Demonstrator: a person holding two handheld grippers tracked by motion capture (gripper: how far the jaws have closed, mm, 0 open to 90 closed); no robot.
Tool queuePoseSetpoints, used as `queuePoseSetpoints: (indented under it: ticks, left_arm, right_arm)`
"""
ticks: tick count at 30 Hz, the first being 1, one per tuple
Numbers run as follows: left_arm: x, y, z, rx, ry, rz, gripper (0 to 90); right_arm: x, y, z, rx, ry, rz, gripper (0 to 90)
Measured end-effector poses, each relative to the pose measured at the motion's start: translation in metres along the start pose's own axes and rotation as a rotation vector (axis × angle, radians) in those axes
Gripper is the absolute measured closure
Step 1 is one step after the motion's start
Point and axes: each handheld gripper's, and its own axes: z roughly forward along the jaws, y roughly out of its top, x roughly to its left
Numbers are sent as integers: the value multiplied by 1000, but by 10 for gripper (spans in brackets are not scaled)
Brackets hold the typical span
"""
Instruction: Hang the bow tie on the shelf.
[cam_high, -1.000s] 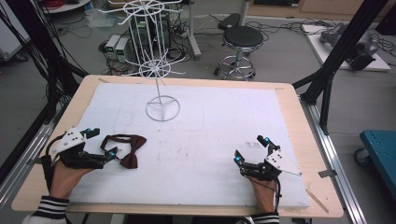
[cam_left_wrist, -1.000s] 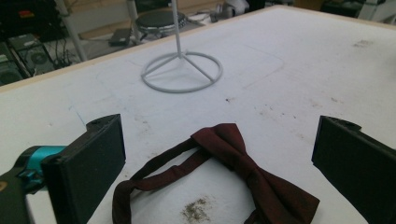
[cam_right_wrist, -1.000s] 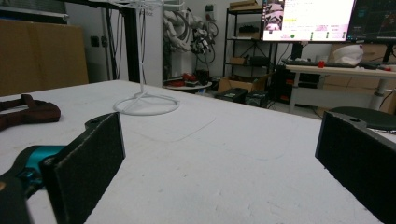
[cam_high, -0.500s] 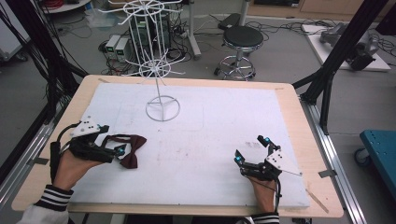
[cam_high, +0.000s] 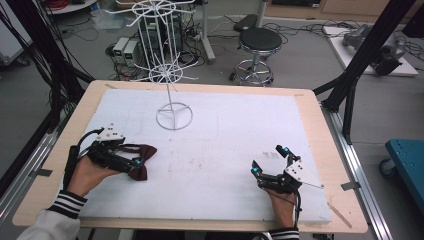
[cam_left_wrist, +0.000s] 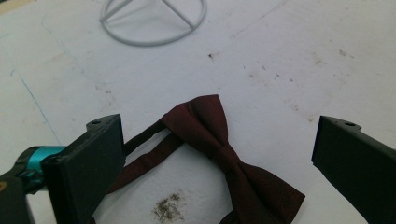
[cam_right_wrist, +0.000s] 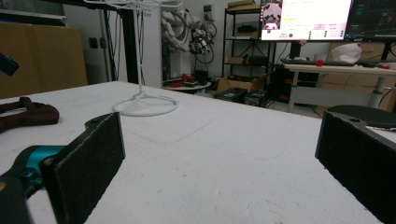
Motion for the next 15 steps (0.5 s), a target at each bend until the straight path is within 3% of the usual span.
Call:
queuePoseSetpoints:
  ticks: [10,15]
  left_arm:
    - [-5,7,19,98,26,0,32]
    - [-5,8,27,145,4,-1,44]
  right_arm:
    - [0,0,0,1,-1,0,7]
    - [0,0,0,1,-1,1,7]
